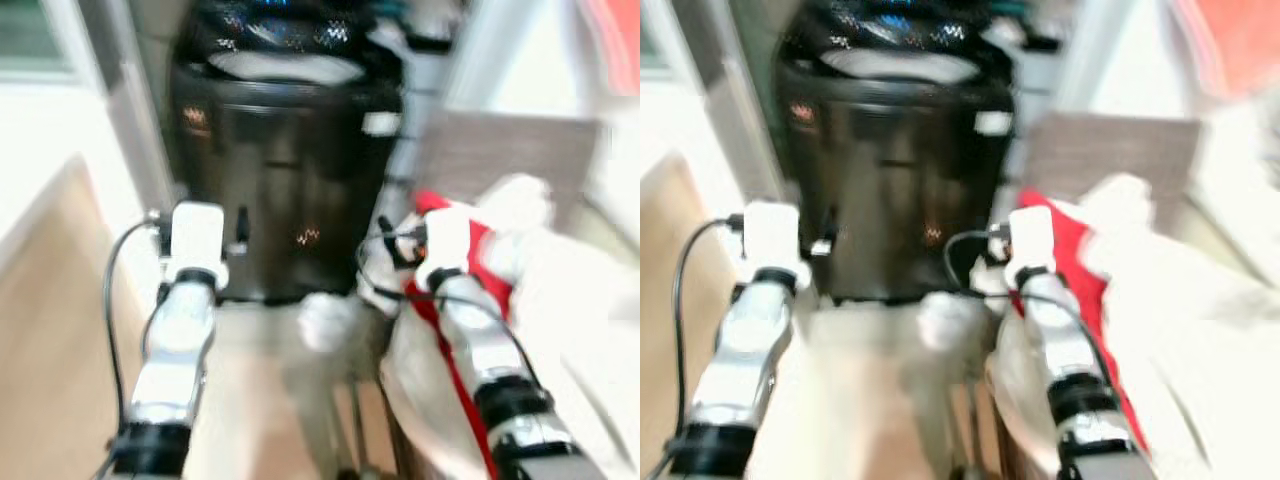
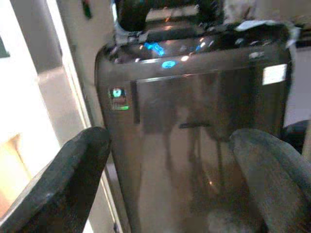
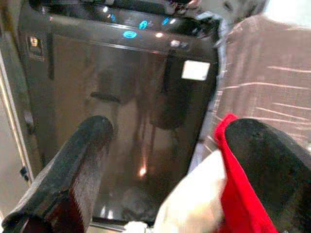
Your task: Clothes washing
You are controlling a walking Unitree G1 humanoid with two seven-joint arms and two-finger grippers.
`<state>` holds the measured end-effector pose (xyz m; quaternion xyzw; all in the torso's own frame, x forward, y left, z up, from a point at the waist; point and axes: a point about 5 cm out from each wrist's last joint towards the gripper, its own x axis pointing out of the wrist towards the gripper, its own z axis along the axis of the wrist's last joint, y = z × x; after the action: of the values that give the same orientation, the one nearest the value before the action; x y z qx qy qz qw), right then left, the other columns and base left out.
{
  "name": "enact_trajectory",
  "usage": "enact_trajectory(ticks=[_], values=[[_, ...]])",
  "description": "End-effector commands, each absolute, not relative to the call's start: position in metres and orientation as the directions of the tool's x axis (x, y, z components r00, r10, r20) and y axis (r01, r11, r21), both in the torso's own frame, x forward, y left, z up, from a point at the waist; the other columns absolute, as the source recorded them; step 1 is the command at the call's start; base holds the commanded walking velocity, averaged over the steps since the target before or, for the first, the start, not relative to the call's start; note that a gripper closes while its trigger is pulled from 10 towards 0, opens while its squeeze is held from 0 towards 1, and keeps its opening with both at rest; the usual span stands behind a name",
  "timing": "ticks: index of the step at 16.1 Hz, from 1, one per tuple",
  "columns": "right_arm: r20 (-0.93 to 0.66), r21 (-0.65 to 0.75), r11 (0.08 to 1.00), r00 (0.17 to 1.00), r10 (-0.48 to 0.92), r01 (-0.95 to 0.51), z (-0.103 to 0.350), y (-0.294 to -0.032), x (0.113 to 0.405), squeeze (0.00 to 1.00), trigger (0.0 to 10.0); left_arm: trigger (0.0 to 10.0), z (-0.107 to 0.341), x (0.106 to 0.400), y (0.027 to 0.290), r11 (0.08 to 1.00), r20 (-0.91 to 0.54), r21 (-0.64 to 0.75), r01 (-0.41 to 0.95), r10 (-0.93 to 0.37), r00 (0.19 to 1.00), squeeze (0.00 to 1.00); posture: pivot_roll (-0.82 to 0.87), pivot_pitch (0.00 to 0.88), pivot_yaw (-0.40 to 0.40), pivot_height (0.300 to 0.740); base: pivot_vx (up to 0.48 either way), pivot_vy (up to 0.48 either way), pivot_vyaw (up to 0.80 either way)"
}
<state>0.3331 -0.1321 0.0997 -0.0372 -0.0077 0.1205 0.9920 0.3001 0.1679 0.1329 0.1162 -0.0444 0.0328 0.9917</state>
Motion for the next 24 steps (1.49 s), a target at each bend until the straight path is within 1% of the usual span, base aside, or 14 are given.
enact_trajectory(ticks=[1,4,11,12,15,16,17,18,19,20,21,22,23,24], values=[[0.027,-0.089,0.966,0.968,0.248,-0.244,0.106,-0.131,0.337,0.0,10.0,10.0,0.132,0.301,0.164,0.968,0.097,0.239,-0.071,0.049,0.994,0.0,0.0,0.0,-0.041,0.74,0.0,0.0,-0.67],[0.033,-0.084,0.972,0.975,0.221,-0.217,0.106,-0.136,0.337,0.0,10.0,10.0,0.132,0.301,0.162,0.969,0.09,0.242,-0.052,0.031,0.995,0.0,-0.01,0.0,-0.039,0.74,0.0,0.0,-0.67],[0.058,-0.083,0.995,0.997,0.05,-0.045,0.11,-0.163,0.338,0.0,10.0,10.0,0.133,0.304,0.16,0.967,0.096,0.254,-0.03,0.005,0.995,0.0,-0.03,0.0,-0.025,0.74,0.0,0.0,-0.68],[0.077,-0.087,0.996,0.997,0.011,-0.004,0.114,-0.168,0.34,0.0,10.0,10.0,0.133,0.305,0.161,0.966,0.096,0.256,-0.026,0.001,0.995,0.0,-0.04,0.0,-0.018,0.74,0.0,0.0,-0.69],[0.106,-0.098,0.994,0.994,-0.04,0.051,0.123,-0.175,0.345,0.0,10.0,10.0,0.134,0.306,0.16,0.964,0.098,0.264,-0.018,-0.008,0.995,0.0,-0.04,0.0,-0.011,0.74,0.0,0.0,-0.66],[0.152,-0.112,0.988,0.985,-0.085,0.103,0.139,-0.181,0.35,0.0,10.0,10.0,0.135,0.307,0.16,0.963,0.099,0.269,-0.016,-0.011,0.995,0.0,-0.04,0.0,-0.007,0.74,0.0,0.0,0.0],[0.183,-0.095,0.982,0.972,-0.145,0.164,0.153,-0.188,0.356,0.0,10.0,10.0,0.135,0.307,0.16,0.962,0.1,0.271,-0.015,-0.013,0.995,0.0,-0.05,0.0,-0.005,0.74,0.0,0.0,0.0],[0.166,-0.061,0.979,0.969,-0.182,0.195,0.159,-0.194,0.36,1.0,10.0,10.0,0.135,0.307,0.159,0.963,0.101,0.271,-0.011,-0.017,0.995,0.0,-0.05,0.0,-0.005,0.74,0.0,0.0,0.0],[0.15,-0.042,0.979,0.97,-0.189,0.197,0.161,-0.196,0.363,1.0,10.0,10.0,0.135,0.307,0.159,0.963,0.102,0.27,-0.009,-0.019,0.995,0.0,-0.05,0.0,-0.005,0.74,0.0,0.0,0.0],[0.084,0.047,0.972,0.968,-0.236,0.232,0.163,-0.205,0.37,1.0,10.0,10.0,0.135,0.308,0.157,0.962,0.105,0.272,-0.005,-0.024,0.994,0.0,-0.05,0.0,-0.01,0.74,0.0,0.0,0.0],[0.029,0.074,0.963,0.965,-0.261,0.258,0.168,-0.213,0.377,1.0,10.0,10.0,0.137,0.309,0.156,0.962,0.111,0.274,-0.007,-0.025,0.994,0.0,-0.04,0.0,-0.013,0.74,0.0,0.0,0.0],[0.023,0.076,0.962,0.964,-0.264,0.262,0.169,-0.214,0.378,1.0,10.0,10.0,0.137,0.309,0.155,0.962,0.112,0.274,-0.007,-0.024,0.993,0.0,-0.04,0.0,-0.013,0.74,0.0,0.0,0.0],[-0.004,0.068,0.97,0.972,-0.235,0.235,0.175,-0.216,0.384,0.0,10.0,10.0,0.138,0.309,0.155,0.961,0.115,0.275,-0.009,-0.024,0.993,0.0,-0.04,0.0,-0.017,0.74,0.0,0.0,0.0],[-0.019,0.059,0.973,0.975,-0.221,0.221,0.177,-0.217,0.386,0.0,10.0,10.0,0.138,0.309,0.155,0.961,0.117,0.275,-0.01,-0.023,0.993,0.0,-0.04,0.0,-0.018,0.74,0.0,0.0,0.0]])
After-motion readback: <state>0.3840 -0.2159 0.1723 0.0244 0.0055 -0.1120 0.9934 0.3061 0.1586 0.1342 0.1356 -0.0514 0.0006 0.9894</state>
